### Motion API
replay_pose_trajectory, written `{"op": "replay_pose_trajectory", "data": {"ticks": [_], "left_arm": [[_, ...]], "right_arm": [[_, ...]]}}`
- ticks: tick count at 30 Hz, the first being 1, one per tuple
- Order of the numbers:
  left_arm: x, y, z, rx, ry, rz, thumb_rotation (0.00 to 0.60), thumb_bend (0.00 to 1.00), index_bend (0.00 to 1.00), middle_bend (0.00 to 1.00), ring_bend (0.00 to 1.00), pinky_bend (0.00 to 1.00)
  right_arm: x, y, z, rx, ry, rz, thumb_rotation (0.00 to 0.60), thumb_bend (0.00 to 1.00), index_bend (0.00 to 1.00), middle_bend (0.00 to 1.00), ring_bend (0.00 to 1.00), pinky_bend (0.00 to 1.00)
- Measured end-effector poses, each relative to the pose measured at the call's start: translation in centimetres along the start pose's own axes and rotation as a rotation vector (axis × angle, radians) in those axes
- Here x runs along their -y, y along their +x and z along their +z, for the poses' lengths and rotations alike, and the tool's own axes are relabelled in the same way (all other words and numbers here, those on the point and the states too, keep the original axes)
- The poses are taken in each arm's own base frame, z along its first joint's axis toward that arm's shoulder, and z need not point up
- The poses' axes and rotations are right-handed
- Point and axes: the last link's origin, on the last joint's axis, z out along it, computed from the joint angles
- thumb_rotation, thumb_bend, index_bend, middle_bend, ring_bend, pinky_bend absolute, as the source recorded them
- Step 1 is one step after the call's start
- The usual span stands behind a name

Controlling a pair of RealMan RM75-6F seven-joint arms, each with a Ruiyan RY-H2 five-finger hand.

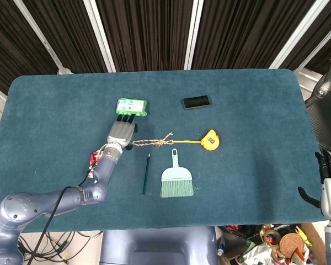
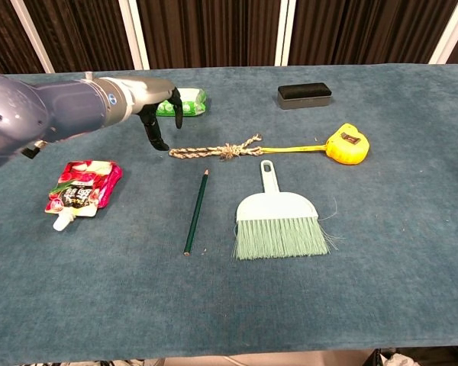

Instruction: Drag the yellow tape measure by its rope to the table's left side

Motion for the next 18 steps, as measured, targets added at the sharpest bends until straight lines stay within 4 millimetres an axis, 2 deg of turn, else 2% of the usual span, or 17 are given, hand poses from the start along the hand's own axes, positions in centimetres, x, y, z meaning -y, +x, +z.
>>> {"op": "replay_pose_trajectory", "data": {"ticks": [12,18], "left_arm": [[-1.4,-1.3,1.1,0.011,-0.008,0.011,0.600,0.29,0.44,0.02,0.00,0.00],[-1.3,-1.8,1.4,0.014,-0.008,0.017,0.600,0.30,0.47,0.02,0.00,0.00]], "right_arm": [[0.0,0.1,0.0,-0.003,-0.001,0.002,0.600,0.10,0.09,0.02,0.11,0.19],[0.0,0.1,0.0,-0.003,-0.001,0.004,0.600,0.10,0.09,0.02,0.11,0.19]]}}
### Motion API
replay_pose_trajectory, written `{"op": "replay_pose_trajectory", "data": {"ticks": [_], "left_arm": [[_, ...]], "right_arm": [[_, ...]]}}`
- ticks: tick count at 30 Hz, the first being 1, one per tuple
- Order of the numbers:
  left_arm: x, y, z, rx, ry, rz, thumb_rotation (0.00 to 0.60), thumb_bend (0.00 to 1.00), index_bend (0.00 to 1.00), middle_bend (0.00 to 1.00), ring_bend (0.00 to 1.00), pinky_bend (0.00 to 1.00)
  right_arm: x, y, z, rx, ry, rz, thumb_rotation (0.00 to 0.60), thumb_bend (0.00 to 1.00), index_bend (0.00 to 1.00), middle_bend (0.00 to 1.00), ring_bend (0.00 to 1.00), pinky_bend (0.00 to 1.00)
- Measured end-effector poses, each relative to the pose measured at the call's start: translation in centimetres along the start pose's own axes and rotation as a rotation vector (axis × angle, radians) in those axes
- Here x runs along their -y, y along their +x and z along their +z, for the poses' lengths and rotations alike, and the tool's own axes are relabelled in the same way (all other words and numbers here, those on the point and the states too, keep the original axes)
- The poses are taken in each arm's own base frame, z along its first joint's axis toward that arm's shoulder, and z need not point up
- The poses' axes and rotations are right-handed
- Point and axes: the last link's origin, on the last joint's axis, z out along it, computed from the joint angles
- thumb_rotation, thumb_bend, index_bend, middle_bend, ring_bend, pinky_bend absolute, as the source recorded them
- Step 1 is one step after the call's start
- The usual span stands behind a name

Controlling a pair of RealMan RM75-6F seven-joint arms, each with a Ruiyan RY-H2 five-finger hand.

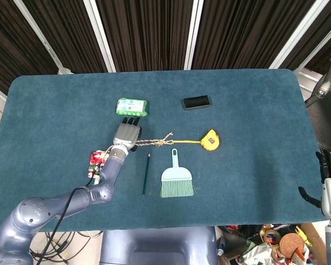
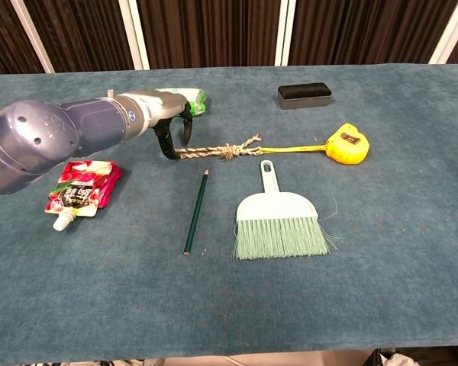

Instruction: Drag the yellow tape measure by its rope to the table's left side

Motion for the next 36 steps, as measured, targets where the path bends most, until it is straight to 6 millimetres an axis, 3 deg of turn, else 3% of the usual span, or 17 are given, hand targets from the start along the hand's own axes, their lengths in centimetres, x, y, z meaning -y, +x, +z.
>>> {"op": "replay_pose_trajectory", "data": {"ticks": [36], "left_arm": [[0.20,-0.98,0.02,0.012,0.001,0.045,0.600,0.38,0.56,0.04,0.00,0.00]], "right_arm": [[0.01,-0.09,0.02,0.005,0.001,-0.002,0.600,0.10,0.09,0.02,0.11,0.19]]}}
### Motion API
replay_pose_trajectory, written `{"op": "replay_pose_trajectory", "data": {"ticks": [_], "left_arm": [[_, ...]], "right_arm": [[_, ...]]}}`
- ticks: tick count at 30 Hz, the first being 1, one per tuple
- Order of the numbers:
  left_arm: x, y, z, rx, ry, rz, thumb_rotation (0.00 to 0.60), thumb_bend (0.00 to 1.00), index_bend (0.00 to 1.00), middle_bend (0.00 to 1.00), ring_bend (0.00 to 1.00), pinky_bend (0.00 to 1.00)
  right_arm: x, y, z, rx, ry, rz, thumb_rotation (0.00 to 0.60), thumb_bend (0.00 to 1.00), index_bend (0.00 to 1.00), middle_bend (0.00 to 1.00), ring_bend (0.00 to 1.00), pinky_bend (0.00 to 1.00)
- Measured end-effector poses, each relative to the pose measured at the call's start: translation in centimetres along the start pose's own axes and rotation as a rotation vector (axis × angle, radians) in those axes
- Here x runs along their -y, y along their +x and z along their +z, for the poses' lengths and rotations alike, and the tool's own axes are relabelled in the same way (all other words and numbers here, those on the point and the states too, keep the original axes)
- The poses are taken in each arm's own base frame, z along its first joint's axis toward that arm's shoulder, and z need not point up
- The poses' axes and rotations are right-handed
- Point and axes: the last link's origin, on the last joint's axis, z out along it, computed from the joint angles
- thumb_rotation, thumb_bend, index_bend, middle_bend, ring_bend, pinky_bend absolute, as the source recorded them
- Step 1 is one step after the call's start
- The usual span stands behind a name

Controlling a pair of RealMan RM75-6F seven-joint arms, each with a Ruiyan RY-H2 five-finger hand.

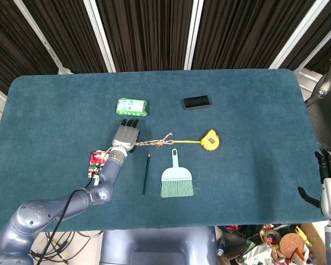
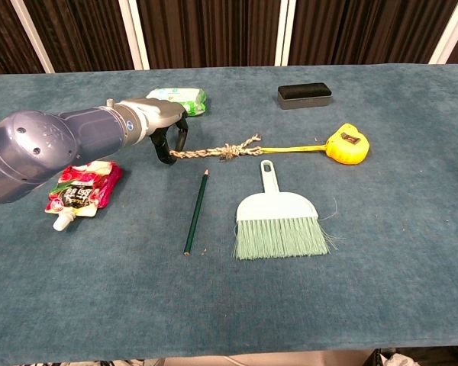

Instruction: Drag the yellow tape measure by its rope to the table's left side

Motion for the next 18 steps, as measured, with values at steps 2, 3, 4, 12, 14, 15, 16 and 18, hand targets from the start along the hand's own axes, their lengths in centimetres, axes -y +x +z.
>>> {"op": "replay_pose_trajectory", "data": {"ticks": [2,3,4,12,14,15,16,18], "left_arm": [[-0.07,0.01,-0.01,-0.002,-0.002,0.001,0.600,0.39,0.57,0.05,0.00,0.00],[-0.11,0.02,-0.01,-0.003,-0.003,0.000,0.600,0.39,0.58,0.05,0.00,0.00],[-0.17,0.03,-0.03,-0.004,-0.004,-0.002,0.600,0.40,0.58,0.05,0.00,0.00],[-0.12,0.19,-0.07,-0.020,-0.004,0.001,0.600,0.42,0.59,0.07,0.00,0.00],[0.00,0.25,-0.07,-0.025,-0.001,0.008,0.600,0.42,0.60,0.07,0.00,0.00],[0.07,0.26,-0.07,-0.026,0.001,0.011,0.600,0.42,0.60,0.07,0.00,0.00],[0.15,0.27,-0.09,-0.026,0.002,0.012,0.600,0.42,0.60,0.07,0.00,0.00],[0.35,0.34,-0.11,-0.028,0.006,0.011,0.600,0.43,0.60,0.07,0.00,0.00]], "right_arm": [[0.01,-0.01,0.00,0.001,0.001,0.000,0.600,0.10,0.09,0.02,0.11,0.19],[0.02,0.00,0.00,0.001,0.001,0.000,0.600,0.10,0.09,0.02,0.11,0.19],[0.02,0.00,0.00,0.000,0.001,0.000,0.600,0.10,0.09,0.02,0.11,0.19],[0.00,0.01,0.00,0.000,0.001,-0.002,0.600,0.10,0.09,0.02,0.11,0.19],[0.01,0.02,0.01,-0.001,0.000,0.000,0.600,0.10,0.09,0.02,0.11,0.19],[0.01,0.02,0.01,-0.001,0.000,0.000,0.600,0.10,0.09,0.02,0.11,0.19],[0.01,0.03,0.01,-0.001,0.000,-0.001,0.600,0.10,0.09,0.02,0.11,0.19],[0.03,0.01,-0.01,0.000,0.001,-0.002,0.600,0.10,0.09,0.02,0.11,0.19]]}}
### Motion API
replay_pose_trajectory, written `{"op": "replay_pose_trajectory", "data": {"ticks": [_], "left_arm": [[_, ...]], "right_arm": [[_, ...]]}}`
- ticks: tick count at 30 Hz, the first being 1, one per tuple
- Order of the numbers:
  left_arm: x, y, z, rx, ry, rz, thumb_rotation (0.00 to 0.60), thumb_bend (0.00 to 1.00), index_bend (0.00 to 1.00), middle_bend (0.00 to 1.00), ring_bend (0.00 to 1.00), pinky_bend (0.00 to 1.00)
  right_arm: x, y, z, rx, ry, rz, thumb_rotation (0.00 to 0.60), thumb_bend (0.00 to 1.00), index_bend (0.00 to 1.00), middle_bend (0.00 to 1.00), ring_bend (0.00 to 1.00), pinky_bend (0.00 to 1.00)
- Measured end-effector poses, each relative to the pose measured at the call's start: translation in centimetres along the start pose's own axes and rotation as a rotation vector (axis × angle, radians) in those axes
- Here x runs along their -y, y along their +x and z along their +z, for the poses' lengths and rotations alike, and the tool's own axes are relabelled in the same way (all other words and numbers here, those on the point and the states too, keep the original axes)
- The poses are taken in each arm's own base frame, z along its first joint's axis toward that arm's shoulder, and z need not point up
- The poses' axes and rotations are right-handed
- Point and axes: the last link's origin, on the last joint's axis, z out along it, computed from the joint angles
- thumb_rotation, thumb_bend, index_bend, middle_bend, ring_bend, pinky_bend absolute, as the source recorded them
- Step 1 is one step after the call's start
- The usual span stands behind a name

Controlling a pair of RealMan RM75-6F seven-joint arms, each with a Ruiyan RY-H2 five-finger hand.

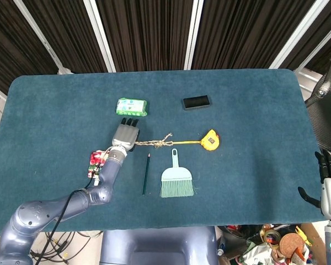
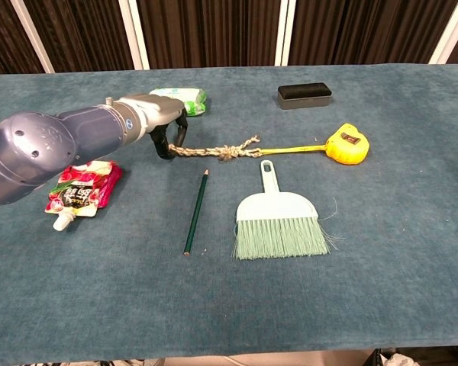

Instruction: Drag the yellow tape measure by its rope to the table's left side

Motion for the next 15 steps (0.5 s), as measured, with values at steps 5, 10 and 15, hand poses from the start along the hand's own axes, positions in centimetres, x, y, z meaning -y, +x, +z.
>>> {"op": "replay_pose_trajectory", "data": {"ticks": [5,10,15], "left_arm": [[0.8,0.3,0.0,-0.009,0.013,-0.003,0.600,0.44,0.60,0.07,0.00,0.00],[2.0,1.0,-0.2,-0.024,0.029,-0.002,0.600,0.44,0.61,0.07,0.00,0.00],[3.9,1.9,-0.7,-0.045,0.051,-0.005,0.600,0.45,0.61,0.08,0.00,0.00]], "right_arm": [[0.0,0.0,0.0,0.000,-0.001,0.000,0.600,0.10,0.09,0.02,0.11,0.19],[0.0,0.0,0.0,0.001,-0.001,-0.001,0.600,0.10,0.09,0.02,0.11,0.19],[0.1,0.0,-0.1,0.002,0.001,-0.002,0.600,0.10,0.09,0.02,0.11,0.19]]}}
